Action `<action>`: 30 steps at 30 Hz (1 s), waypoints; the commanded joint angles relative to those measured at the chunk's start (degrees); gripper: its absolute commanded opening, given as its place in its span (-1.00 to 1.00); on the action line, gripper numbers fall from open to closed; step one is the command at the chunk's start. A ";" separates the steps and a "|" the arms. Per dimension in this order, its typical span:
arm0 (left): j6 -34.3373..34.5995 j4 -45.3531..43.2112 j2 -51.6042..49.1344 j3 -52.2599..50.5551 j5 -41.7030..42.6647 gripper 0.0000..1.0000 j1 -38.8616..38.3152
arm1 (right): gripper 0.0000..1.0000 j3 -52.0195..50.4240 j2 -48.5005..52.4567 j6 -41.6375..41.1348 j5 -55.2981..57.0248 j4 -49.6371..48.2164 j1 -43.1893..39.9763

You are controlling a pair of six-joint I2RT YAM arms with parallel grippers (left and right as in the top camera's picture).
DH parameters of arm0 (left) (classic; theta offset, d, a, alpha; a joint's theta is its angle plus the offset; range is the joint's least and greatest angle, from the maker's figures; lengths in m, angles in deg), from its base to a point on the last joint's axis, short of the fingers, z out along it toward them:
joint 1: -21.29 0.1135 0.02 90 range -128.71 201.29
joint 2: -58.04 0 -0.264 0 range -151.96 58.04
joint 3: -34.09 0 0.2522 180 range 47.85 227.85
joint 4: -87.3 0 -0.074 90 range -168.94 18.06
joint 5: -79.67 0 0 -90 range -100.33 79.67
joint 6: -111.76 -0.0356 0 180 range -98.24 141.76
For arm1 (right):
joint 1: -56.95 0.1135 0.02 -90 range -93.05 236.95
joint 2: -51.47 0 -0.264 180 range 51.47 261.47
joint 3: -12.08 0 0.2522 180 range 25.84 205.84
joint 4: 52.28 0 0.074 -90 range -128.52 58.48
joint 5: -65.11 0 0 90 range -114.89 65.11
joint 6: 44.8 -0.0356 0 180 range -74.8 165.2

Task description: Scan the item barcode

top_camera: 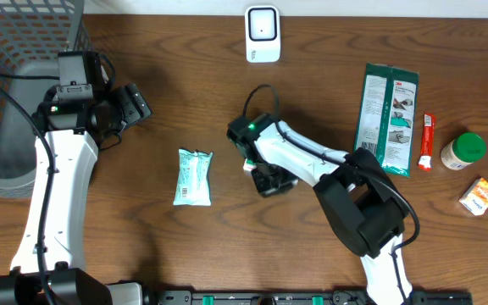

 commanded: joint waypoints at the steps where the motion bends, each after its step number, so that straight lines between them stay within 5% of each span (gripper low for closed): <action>1: 0.28 0.13 -0.04 0.85 -0.70 0.79 0.17 | -0.97 -0.13 -0.37 -4.98 10.54 -3.89 -2.95; 10: 0.28 0.13 -0.04 0.85 -0.70 0.79 0.17 | -0.95 -0.11 -0.37 8.24 3.43 -21.57 -9.99; 16: 0.28 0.13 -0.04 0.85 -0.70 0.79 0.17 | -0.92 7.61 -4.66 7.52 -7.65 -10.01 -17.62; 18: 0.28 0.13 -0.04 0.85 -0.70 0.79 0.17 | -0.76 9.53 -7.13 8.04 -12.70 -7.08 -19.91; 19: 0.28 0.13 -0.04 0.85 -0.70 0.79 0.17 | -0.38 9.86 -8.55 8.31 -15.82 -6.23 -21.07; 21: 0.28 0.13 -0.04 0.85 -0.70 0.79 0.17 | 0.92 9.79 -10.73 8.31 -21.59 -5.29 -22.80; 29: 0.28 0.13 -0.04 0.85 -0.70 0.79 0.17 | 0.99 6.80 -10.82 8.11 -39.36 -3.65 -21.57; 30: 0.28 0.13 -0.04 0.85 -0.70 0.79 0.17 | 0.73 5.90 -10.82 8.04 -38.75 -4.31 -20.85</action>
